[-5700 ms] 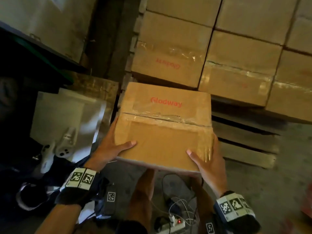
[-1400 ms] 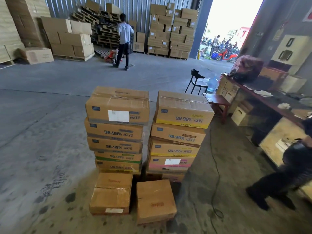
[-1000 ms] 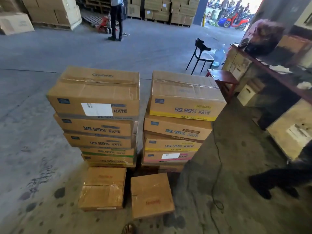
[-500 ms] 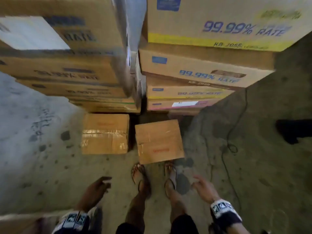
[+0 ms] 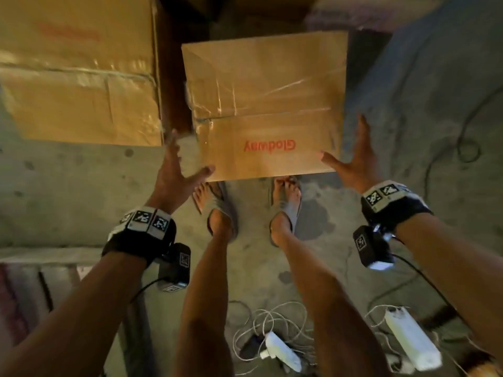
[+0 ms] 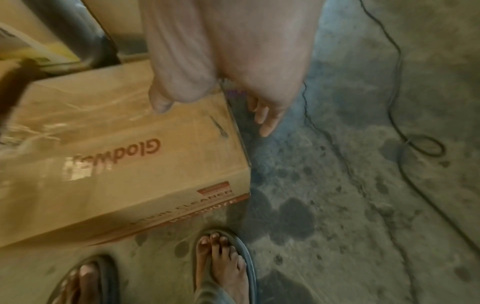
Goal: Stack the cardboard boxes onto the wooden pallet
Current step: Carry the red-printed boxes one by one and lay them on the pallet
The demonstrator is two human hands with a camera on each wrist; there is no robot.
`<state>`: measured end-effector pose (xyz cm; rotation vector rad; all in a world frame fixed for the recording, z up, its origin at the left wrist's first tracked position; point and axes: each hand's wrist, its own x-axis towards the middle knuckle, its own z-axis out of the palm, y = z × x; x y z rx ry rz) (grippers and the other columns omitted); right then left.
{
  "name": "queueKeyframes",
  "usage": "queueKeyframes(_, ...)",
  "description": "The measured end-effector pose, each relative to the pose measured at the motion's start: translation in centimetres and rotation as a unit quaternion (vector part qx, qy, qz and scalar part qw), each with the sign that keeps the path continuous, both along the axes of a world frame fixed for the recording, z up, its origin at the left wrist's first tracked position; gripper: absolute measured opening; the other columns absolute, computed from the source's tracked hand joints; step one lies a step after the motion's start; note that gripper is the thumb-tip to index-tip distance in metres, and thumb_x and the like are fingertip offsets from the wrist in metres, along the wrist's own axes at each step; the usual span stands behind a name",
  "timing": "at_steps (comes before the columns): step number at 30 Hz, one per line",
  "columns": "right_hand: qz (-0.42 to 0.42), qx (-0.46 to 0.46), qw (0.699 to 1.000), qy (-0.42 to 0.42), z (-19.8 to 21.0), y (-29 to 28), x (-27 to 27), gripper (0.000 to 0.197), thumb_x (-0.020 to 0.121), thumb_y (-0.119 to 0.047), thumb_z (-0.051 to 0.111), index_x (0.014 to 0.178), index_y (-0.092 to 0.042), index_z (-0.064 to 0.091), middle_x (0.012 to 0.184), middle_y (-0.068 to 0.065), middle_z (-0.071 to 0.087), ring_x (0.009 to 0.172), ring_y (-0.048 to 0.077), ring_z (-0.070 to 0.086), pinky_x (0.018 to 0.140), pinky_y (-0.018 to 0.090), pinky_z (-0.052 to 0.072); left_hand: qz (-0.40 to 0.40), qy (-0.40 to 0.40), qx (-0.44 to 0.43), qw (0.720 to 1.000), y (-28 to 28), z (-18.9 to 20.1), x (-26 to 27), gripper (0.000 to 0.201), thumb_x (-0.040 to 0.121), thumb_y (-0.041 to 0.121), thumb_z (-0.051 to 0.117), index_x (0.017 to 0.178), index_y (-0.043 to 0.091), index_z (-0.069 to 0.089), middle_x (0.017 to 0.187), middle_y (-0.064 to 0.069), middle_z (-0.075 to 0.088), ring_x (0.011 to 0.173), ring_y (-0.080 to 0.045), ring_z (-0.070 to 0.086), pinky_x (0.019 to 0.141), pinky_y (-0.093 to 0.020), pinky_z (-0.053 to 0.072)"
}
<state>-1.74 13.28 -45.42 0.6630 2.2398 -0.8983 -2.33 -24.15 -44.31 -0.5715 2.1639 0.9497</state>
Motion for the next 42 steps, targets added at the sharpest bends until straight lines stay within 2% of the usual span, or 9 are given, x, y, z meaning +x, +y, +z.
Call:
queueKeyframes(4,-0.015,-0.035,0.999,0.021,-4.6,0.4,0.4,0.133,0.071,-0.049,0.084,0.159,-0.028,-0.014,0.165,0.003,0.023,0.143,0.017,0.035,0.111,0.039,0.031,0.042,0.047,0.033,0.997,1.2,-5.5,0.4,0.129,0.067,0.056,0.085,0.158,0.036,-0.004,0.163,0.003,0.025,0.142,-0.02,0.038,0.11,-0.044,0.041)
queueKeyframes(7,-0.033,-0.052,0.997,0.041,-6.9,0.3,0.5,0.137,0.071,-0.045,0.087,0.158,-0.029,-0.018,0.163,-0.014,0.017,0.135,-0.003,0.026,0.109,0.031,0.028,0.048,0.075,0.082,0.993,2.1,-7.9,0.8,0.133,0.06,0.057,0.088,0.158,0.033,0.001,0.157,0.01,0.035,0.136,-0.01,0.045,0.106,-0.047,0.047)
queueKeyframes(11,-0.065,-0.055,0.995,0.042,-7.9,-0.5,0.2,0.137,0.068,-0.039,0.09,0.159,-0.031,-0.012,0.156,-0.015,0.02,0.13,0.0,0.027,0.104,0.026,0.03,0.081,0.085,0.09,0.989,3.0,-8.7,1.1,0.135,0.06,0.049,0.092,0.158,0.036,0.001,0.149,0.029,0.034,0.131,0.008,0.043,0.11,-0.04,0.044)
queueKeyframes(19,-0.032,-0.069,0.997,0.031,-4.8,-0.4,-0.7,0.13,0.07,-0.051,0.084,0.158,-0.037,-0.011,0.164,-0.006,0.022,0.132,0.003,0.028,0.104,0.03,0.034,0.086,0.114,0.101,0.985,2.4,-5.5,0.1,0.124,0.067,0.039,0.091,0.16,0.029,0.01,0.156,0.008,0.04,0.136,-0.004,0.045,0.108,-0.035,0.047)
queueKeyframes(22,-0.048,-0.086,0.994,0.041,-1.9,-0.4,-0.9,0.122,0.071,-0.053,0.083,0.157,-0.045,-0.002,0.155,-0.019,0.031,0.132,0.0,0.038,0.102,0.026,0.04,0.085,0.141,0.062,0.984,2.5,-1.8,-0.3,0.121,0.063,0.056,0.087,0.158,0.038,0.013,0.157,0.011,0.037,0.136,-0.006,0.045,0.104,-0.041,0.05)
queueKeyframes(26,-0.104,-0.113,0.985,0.085,4.1,-1.7,-0.7,0.106,0.071,-0.044,0.085,0.152,-0.053,0.016,0.125,-0.051,0.035,0.109,-0.033,0.042,0.086,-0.001,0.039,0.097,0.149,0.017,0.984,3.0,4.6,0.0,0.114,0.065,0.059,0.085,0.155,0.048,0.015,0.153,0.01,0.042,0.129,-0.008,0.048,0.104,-0.044,0.05)
queueKeyframes(29,-0.121,-0.133,0.979,0.098,10.0,-2.8,0.3,0.107,0.068,-0.048,0.087,0.152,-0.054,0.02,0.14,-0.039,0.041,0.124,-0.021,0.044,0.101,0.017,0.047,0.122,0.164,0.017,0.979,2.8,10.5,0.8,0.114,0.065,0.052,0.085,0.156,0.045,0.017,0.151,0.01,0.045,0.126,-0.002,0.048,0.106,-0.035,0.048)
queueKeyframes(33,-0.119,-0.106,0.981,0.113,19.3,-4.2,1.6,0.117,0.062,-0.059,0.086,0.153,-0.056,0.013,0.157,-0.019,0.036,0.14,0.002,0.041,0.112,0.043,0.045,0.112,0.174,0.021,0.978,0.9,19.6,1.9,0.12,0.061,0.061,0.085,0.156,0.046,0.014,0.153,0.014,0.04,0.132,-0.01,0.047,0.104,-0.045,0.049)
queueKeyframes(42,-0.114,-0.134,0.969,0.172,40.9,-10.6,3.9,0.112,0.066,-0.058,0.086,0.156,-0.048,0.02,0.154,-0.025,0.036,0.134,-0.014,0.038,0.102,0.009,0.037,0.171,0.156,0.043,0.972,-5.2,43.0,3.5,0.115,0.06,0.047,0.09,0.152,0.051,0.022,0.143,0.014,0.045,0.122,-0.013,0.052,0.099,-0.049,0.051)
